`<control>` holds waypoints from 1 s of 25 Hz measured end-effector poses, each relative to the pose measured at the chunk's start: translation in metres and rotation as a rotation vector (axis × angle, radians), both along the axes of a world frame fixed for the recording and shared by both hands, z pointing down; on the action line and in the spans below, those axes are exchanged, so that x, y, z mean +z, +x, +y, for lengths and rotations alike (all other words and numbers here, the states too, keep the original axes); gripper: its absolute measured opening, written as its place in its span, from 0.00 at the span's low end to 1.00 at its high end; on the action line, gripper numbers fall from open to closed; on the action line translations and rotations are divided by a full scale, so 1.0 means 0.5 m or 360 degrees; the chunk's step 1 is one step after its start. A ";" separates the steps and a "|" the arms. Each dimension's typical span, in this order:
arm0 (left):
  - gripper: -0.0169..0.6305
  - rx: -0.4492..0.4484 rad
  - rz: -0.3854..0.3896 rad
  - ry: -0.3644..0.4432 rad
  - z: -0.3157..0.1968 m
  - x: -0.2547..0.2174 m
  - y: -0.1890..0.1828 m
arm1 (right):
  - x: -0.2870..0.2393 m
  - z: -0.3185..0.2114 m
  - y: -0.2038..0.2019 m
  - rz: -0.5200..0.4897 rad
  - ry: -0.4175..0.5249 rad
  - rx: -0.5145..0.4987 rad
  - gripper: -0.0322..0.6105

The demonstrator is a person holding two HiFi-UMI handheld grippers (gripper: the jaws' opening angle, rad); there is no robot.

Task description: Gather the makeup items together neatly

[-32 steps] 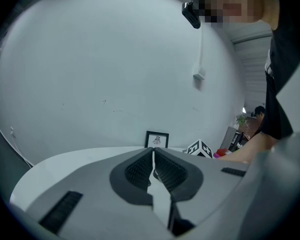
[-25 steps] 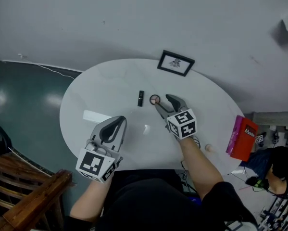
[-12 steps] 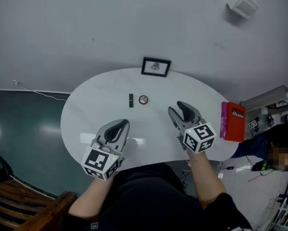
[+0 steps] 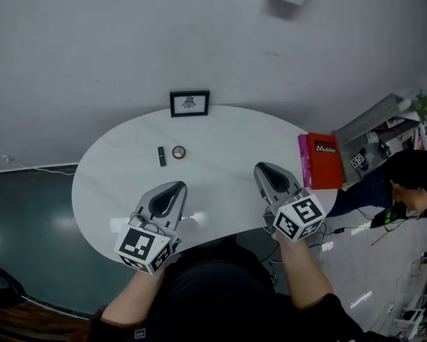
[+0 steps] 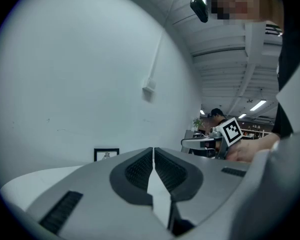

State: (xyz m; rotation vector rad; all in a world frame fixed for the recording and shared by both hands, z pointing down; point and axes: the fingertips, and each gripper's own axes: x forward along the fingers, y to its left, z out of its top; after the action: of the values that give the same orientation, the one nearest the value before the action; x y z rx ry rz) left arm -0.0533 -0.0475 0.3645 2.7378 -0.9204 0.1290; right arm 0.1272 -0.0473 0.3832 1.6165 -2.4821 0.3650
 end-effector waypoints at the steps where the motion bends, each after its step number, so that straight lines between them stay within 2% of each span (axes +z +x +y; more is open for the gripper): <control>1: 0.06 0.0018 -0.0004 -0.0007 0.001 0.000 0.020 | -0.001 0.009 0.028 -0.0006 0.0000 0.0032 0.12; 6: 0.06 0.0095 -0.0026 -0.0038 0.007 -0.001 0.141 | 0.017 0.057 0.166 -0.0030 -0.0024 0.0147 0.12; 13: 0.06 0.0170 -0.0060 -0.0077 0.013 0.015 0.320 | 0.085 0.102 0.325 -0.0057 -0.0078 0.0192 0.12; 16: 0.06 0.0211 -0.0102 -0.0108 0.016 0.035 0.377 | 0.128 0.113 0.352 -0.0082 -0.0119 0.0135 0.13; 17: 0.06 0.0223 -0.0114 -0.0123 0.015 0.042 0.394 | 0.147 0.114 0.355 -0.0093 -0.0144 0.0108 0.17; 18: 0.06 0.0231 -0.0124 -0.0140 0.014 0.049 0.409 | 0.168 0.115 0.356 -0.0100 -0.0175 0.0077 0.25; 20: 0.06 0.0239 -0.0148 -0.0172 0.016 0.067 0.431 | 0.212 0.121 0.350 -0.0098 -0.0230 0.0010 0.30; 25: 0.06 0.0252 -0.0212 -0.0255 0.031 0.116 0.459 | 0.306 0.140 0.333 0.0025 -0.0312 -0.0116 0.33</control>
State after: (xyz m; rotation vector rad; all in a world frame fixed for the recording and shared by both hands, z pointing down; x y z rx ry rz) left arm 0.1760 -0.0319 0.4227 2.6743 -0.6908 0.4006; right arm 0.2938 0.0228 0.5362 1.4429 -2.4000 0.5636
